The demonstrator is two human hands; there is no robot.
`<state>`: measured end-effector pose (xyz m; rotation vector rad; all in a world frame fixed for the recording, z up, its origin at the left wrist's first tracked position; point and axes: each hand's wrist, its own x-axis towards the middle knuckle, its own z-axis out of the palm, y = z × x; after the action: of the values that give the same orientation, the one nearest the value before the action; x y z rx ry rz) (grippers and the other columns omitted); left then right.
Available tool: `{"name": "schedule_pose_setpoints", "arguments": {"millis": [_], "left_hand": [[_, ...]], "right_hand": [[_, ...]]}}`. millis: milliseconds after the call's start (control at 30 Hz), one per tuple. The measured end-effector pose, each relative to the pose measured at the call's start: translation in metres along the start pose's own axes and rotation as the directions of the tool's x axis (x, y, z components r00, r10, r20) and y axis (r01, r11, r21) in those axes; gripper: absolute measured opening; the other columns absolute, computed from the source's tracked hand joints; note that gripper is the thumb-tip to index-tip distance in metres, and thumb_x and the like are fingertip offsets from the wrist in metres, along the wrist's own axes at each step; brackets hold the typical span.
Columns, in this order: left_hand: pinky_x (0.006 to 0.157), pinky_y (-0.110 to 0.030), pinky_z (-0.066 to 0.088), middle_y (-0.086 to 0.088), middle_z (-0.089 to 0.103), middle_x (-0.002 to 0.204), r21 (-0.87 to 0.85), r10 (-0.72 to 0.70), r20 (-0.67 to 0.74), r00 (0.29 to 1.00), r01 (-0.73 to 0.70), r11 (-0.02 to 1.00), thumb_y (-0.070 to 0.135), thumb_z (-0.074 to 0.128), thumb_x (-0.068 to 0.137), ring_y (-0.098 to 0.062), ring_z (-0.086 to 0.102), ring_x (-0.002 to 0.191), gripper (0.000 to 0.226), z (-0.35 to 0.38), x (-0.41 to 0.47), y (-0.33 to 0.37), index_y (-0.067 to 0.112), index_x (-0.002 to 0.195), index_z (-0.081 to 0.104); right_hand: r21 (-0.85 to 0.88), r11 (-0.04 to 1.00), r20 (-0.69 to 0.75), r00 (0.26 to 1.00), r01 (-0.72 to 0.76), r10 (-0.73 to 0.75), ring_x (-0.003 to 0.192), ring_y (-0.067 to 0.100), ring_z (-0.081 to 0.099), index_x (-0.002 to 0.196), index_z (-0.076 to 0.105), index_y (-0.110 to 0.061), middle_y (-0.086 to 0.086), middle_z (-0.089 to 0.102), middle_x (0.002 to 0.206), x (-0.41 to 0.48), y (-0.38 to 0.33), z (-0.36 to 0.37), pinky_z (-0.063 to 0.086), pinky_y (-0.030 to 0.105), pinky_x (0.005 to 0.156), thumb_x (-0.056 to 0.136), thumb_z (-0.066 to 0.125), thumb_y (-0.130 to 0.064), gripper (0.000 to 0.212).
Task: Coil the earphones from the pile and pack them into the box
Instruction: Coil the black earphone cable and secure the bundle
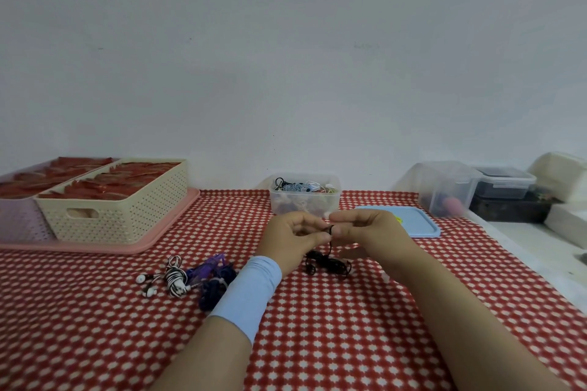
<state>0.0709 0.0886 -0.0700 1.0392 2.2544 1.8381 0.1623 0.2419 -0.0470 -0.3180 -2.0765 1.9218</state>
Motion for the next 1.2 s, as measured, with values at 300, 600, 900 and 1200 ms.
{"name": "schedule_pose_setpoints", "arguments": {"millis": [300, 600, 900, 1200], "left_hand": [[0.078, -0.021, 0.057, 0.004, 0.077, 0.087, -0.094, -0.054, 0.038, 0.998, 0.057, 0.994, 0.007, 0.07, 0.088, -0.011, 0.072, 0.079, 0.017, 0.001, -0.001, 0.005, 0.02, 0.097, 0.075], [0.074, -0.017, 0.055, -0.004, 0.077, 0.089, -0.14, -0.076, 0.104, 0.992, 0.09, 0.986, 0.006, 0.067, 0.09, -0.011, 0.07, 0.076, 0.018, 0.001, -0.003, 0.008, 0.018, 0.101, 0.075], [0.079, -0.018, 0.055, -0.002, 0.077, 0.091, -0.136, -0.12, 0.119, 0.986, 0.136, 0.981, 0.01, 0.069, 0.089, -0.014, 0.073, 0.084, 0.012, 0.001, -0.001, 0.008, 0.012, 0.102, 0.071], [0.083, -0.014, 0.053, 0.014, 0.072, 0.1, -0.178, -0.068, 0.042, 0.997, 0.075, 0.981, 0.003, 0.073, 0.085, 0.001, 0.069, 0.097, 0.04, -0.014, 0.001, 0.015, 0.025, 0.118, 0.069]], "right_hand": [[0.136, 0.981, 0.085, 0.988, -0.141, 0.131, 0.089, 0.021, 0.074, 0.109, 0.076, -0.011, 0.008, 0.077, 0.099, 0.003, 0.001, -0.009, 0.06, 0.035, 0.082, 0.097, 0.063, -0.021, 0.021], [0.137, 0.979, 0.144, 0.981, -0.151, 0.131, 0.083, 0.018, 0.072, 0.11, 0.074, -0.002, 0.01, 0.076, 0.092, 0.004, 0.003, -0.012, 0.058, 0.031, 0.073, 0.095, 0.065, -0.015, 0.022], [-0.023, 0.999, 0.027, 0.999, -0.022, 0.023, 0.081, 0.011, 0.072, 0.098, 0.079, -0.014, 0.004, 0.079, 0.093, 0.001, 0.001, -0.008, 0.054, 0.024, 0.075, 0.093, 0.069, -0.022, 0.014], [-0.563, 0.815, 0.154, 0.986, 0.137, -0.06, 0.083, 0.0, 0.069, 0.101, 0.08, -0.029, -0.014, 0.076, 0.09, 0.005, 0.004, 0.005, 0.054, 0.016, 0.067, 0.084, 0.08, -0.028, 0.017]]}}
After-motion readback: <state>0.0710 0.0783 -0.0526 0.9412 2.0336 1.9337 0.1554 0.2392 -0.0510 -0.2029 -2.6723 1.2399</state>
